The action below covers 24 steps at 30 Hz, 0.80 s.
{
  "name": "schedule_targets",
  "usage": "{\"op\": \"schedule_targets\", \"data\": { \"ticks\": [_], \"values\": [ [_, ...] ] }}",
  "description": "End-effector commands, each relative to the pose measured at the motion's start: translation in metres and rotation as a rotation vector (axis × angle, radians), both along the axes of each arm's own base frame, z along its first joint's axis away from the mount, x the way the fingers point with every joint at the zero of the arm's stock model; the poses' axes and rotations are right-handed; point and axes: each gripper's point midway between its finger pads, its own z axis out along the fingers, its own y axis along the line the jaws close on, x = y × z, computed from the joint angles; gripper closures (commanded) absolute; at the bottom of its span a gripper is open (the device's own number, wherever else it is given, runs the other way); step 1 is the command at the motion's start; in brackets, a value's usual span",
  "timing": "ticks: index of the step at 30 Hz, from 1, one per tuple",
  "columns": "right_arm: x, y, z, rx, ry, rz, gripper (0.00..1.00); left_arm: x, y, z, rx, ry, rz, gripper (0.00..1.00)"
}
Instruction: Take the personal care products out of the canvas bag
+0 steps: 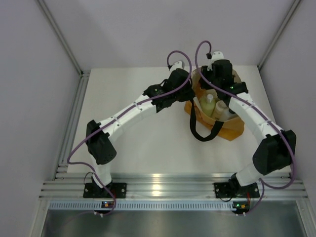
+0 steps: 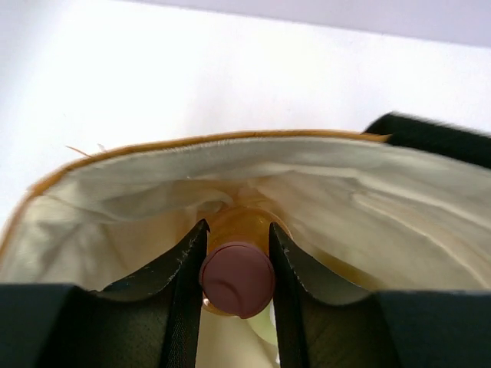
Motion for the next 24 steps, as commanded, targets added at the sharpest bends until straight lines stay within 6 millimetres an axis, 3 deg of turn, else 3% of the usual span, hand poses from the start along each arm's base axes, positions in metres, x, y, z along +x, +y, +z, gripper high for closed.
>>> {"op": "schedule_targets", "data": {
  "ticks": [1,8,13,16,24],
  "values": [
    [-0.013,-0.005,0.150,0.114,-0.342,-0.021,1.00,0.005,0.000,0.022,-0.043,-0.053,0.019,1.00],
    [-0.047,-0.013,0.191,0.104,-0.378,0.015,1.00,0.006,0.007,0.023,-0.018,-0.074,0.033,1.00],
    [-0.099,-0.027,0.227,0.090,-0.413,0.057,1.00,0.008,0.011,0.023,0.012,-0.098,0.029,1.00],
    [-0.130,-0.026,0.250,0.109,-0.436,0.128,1.00,0.008,0.012,0.026,0.028,-0.117,0.018,1.00],
    [-0.209,-0.009,0.275,0.209,-0.438,0.349,1.00,0.008,0.012,0.023,0.065,-0.138,-0.014,1.00]
  ]
}}
